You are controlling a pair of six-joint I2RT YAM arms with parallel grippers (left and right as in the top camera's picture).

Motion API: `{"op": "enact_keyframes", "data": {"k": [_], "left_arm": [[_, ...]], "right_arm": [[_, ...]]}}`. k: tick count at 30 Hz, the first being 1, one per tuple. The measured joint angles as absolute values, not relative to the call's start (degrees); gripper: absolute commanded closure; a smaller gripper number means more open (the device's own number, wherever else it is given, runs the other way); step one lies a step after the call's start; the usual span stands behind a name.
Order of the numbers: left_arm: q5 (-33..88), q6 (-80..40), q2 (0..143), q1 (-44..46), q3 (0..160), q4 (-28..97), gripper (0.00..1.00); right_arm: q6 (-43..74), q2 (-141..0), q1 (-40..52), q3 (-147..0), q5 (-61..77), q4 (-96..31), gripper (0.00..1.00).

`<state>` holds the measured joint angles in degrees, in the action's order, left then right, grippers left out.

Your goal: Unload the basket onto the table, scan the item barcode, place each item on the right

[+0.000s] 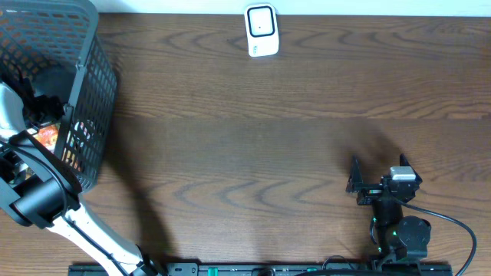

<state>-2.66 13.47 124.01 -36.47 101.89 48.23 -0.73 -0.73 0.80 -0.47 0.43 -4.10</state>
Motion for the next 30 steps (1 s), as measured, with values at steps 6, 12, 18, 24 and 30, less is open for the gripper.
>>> {"op": "enact_keyframes", "data": {"k": [6,12,18,24,30], "left_arm": [[-0.36,13.58,125.73,-36.75,102.04,48.40,0.63],[0.99,13.56,125.89,-36.49,102.37,49.23,0.92],[1.61,8.80,124.95,-36.56,102.28,49.56,0.93],[5.82,2.22,117.93,-36.56,100.79,47.51,0.93],[11.35,-4.56,101.97,-36.53,100.82,39.70,0.93]], "right_arm": [[-0.73,-0.73,0.80,-0.47,0.43,-4.10,0.01],[-0.73,-0.73,0.80,-0.47,0.43,-4.10,0.01],[-0.73,-0.73,0.80,-0.47,0.43,-4.10,0.01],[-0.73,-0.73,0.80,-0.47,0.43,-4.10,0.01],[-0.73,-0.73,0.80,-0.47,0.40,-4.12,0.01]]}}
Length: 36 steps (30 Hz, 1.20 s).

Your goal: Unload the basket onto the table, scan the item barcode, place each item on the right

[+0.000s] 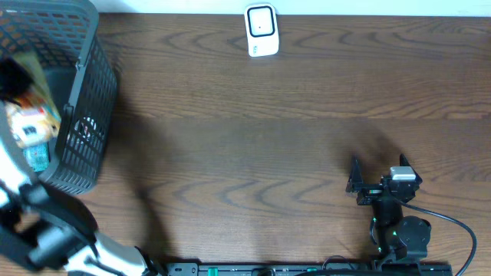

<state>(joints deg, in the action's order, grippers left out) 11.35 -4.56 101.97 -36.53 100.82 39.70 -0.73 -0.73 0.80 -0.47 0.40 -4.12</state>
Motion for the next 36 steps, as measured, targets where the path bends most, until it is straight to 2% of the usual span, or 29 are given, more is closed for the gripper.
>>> {"op": "enact_keyframes", "data": {"k": [5,9,18,26,27,28,29,31,33,36], "left_arm": [[12.78,-10.59,91.05,-36.53,101.06,34.63,0.93],[11.88,-12.40,88.18,-36.53,101.08,34.00,0.93],[-6.90,-7.64,91.83,-36.60,101.06,43.29,0.93],[-8.47,-4.64,99.13,-35.90,100.77,43.53,0.92],[-8.45,-4.56,99.26,-35.88,100.77,43.53,0.89],[-8.67,-4.40,99.79,-35.75,100.77,43.66,0.78],[-9.34,-4.36,100.05,-35.66,100.77,43.83,0.77],[-12.19,-4.14,100.66,-35.53,100.77,44.84,0.77],[-15.07,-3.97,101.16,-35.55,100.77,46.00,0.93],[-17.39,-3.05,101.80,-35.62,100.77,47.37,0.93]], "right_arm": [[-0.73,-0.73,0.80,-0.47,0.43,-4.10,0.01],[-0.73,-0.73,0.80,-0.47,0.40,-4.10,0.01],[-0.73,-0.73,0.80,-0.47,0.43,-4.10,0.01],[-0.73,-0.73,0.80,-0.47,0.43,-4.10,0.01],[-0.73,-0.73,0.80,-0.47,0.43,-4.10,0.01],[-0.73,-0.73,0.80,-0.47,0.40,-4.10,0.01],[-0.73,-0.73,0.80,-0.47,0.43,-4.10,0.01],[-0.73,-0.73,0.80,-0.47,0.40,-4.10,0.01],[-0.73,-0.73,0.80,-0.47,0.40,-4.10,0.01],[-0.73,-0.73,0.80,-0.47,0.43,-4.10,0.01]]}}
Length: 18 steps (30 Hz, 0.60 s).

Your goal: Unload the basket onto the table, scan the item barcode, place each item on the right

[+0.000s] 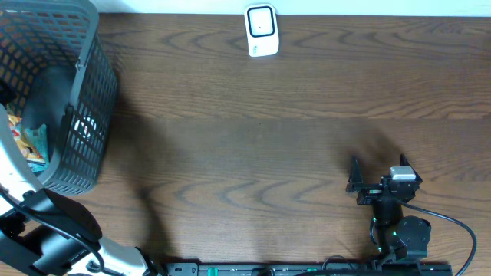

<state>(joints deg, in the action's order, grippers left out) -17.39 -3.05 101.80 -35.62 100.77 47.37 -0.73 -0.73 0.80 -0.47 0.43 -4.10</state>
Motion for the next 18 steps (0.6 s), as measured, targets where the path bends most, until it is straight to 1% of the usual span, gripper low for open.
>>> {"op": "enact_keyframes", "data": {"k": [1,4,6,7,8,9,16,17,18], "left_arm": [[-17.96,-3.01,101.95,-35.62,100.77,47.75,0.92],[-18.61,-2.94,102.17,-35.51,100.73,47.90,0.46],[-19.22,-2.76,102.17,-35.51,100.73,47.90,0.46],[-19.51,-2.70,102.17,-35.51,100.73,47.88,0.51],[-19.73,-2.72,102.17,-35.51,100.73,47.86,0.79],[-19.90,-2.74,102.17,-35.53,100.73,47.86,0.92],[-20.10,-2.55,102.17,-35.51,100.73,48.03,0.92],[-20.10,-2.55,102.17,-35.51,100.73,48.03,0.87],[-20.10,-2.55,102.17,-35.51,100.73,48.03,0.76]], "right_arm": [[-0.73,-0.73,0.80,-0.47,0.43,-4.10,0.01],[-0.73,-0.73,0.80,-0.47,0.43,-4.10,0.01],[-0.73,-0.73,0.80,-0.47,0.40,-4.10,0.01],[-0.73,-0.73,0.80,-0.47,0.43,-4.10,0.01],[-0.73,-0.73,0.80,-0.47,0.40,-4.10,0.01],[-0.73,-0.73,0.80,-0.47,0.43,-4.10,0.01],[-0.73,-0.73,0.80,-0.47,0.40,-4.10,0.01],[-0.73,-0.73,0.80,-0.47,0.43,-4.10,0.01],[-0.73,-0.73,0.80,-0.47,0.43,-4.10,0.01]]}}
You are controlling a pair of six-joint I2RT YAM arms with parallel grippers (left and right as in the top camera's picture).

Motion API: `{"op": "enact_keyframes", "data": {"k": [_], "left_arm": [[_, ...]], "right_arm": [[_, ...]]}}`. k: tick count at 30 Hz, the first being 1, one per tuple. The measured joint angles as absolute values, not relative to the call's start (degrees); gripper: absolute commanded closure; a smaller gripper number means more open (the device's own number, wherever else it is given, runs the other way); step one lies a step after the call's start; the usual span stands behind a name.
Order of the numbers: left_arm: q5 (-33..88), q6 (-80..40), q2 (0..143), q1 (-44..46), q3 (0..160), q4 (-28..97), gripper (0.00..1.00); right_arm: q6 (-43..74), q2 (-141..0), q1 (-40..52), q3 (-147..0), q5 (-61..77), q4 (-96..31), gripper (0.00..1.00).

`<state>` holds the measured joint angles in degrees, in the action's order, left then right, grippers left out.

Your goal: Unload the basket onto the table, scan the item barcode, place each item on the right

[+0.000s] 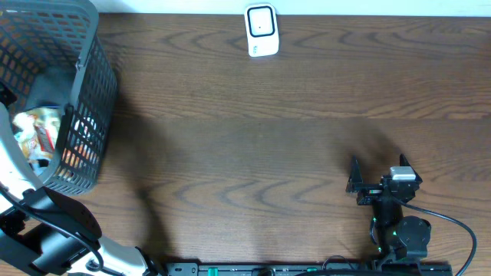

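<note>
A colourful snack packet shows inside the dark mesh basket at the far left. My left arm rises from the lower left corner and runs along the frame's left edge beside the packet. Its fingers are hidden at the frame's edge, so its hold cannot be made out. The white barcode scanner stands at the table's back edge, middle. My right gripper rests open at the front right, nothing between its fingers.
The wooden table stretches between the basket and the right arm. The basket's tall wall stands between the packet and the scanner. A black cable loops by the right arm's base.
The packet shows more fully and a little higher in the basket than before, when it lay partly cut off at the left edge. The right arm has not moved.
First my left arm reached down into the basket over the items. Then a packet appeared raised and blurred above the basket's left side. After that it sat low at the left edge, and now it is a little more in view. The right arm stayed still throughout.
</note>
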<state>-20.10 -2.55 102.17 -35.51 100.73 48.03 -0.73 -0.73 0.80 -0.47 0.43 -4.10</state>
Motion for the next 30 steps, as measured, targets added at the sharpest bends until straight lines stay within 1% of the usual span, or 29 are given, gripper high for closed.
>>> {"op": "enact_keyframes", "data": {"k": [2,4,5,6,7,8,13,19,24,30], "left_arm": [[-19.53,-2.15,102.17,-35.51,100.73,48.27,0.45],[-18.09,-2.52,102.17,-35.51,100.73,48.49,0.29],[-16.91,-2.68,102.17,-35.51,100.73,48.69,0.12],[-15.46,-2.44,102.17,-35.51,100.73,49.01,0.05],[-14.26,-2.39,102.17,-35.51,100.73,49.21,0.00],[-13.39,-2.13,102.17,-35.51,100.73,49.30,0.02],[-10.66,-2.52,102.17,-35.62,98.17,50.06,0.02],[-10.09,3.01,102.17,-35.79,89.71,48.86,0.02],[-9.72,6.35,102.17,-35.86,83.94,44.82,0.02],[-9.47,7.62,102.24,-37.04,81.52,39.90,0.02]], "right_arm": [[-0.73,-0.73,0.80,-0.47,0.40,-4.10,0.01],[-0.73,-0.73,0.80,-0.47,0.43,-4.10,0.01],[-0.73,-0.73,0.80,-0.47,0.43,-4.10,0.01],[-0.73,-0.73,0.80,-0.47,0.40,-4.10,0.01],[-0.73,-0.73,0.80,-0.47,0.43,-4.10,0.01],[-0.73,-0.73,0.80,-0.47,0.43,-4.10,0.01],[-0.73,-0.73,0.80,-0.47,0.43,-4.10,0.01],[-0.73,-0.73,0.80,-0.47,0.43,-4.10,0.01],[-0.73,-0.73,0.80,-0.47,0.43,-4.10,0.01],[-0.73,-0.73,0.80,-0.47,0.43,-4.12,0.01]]}}
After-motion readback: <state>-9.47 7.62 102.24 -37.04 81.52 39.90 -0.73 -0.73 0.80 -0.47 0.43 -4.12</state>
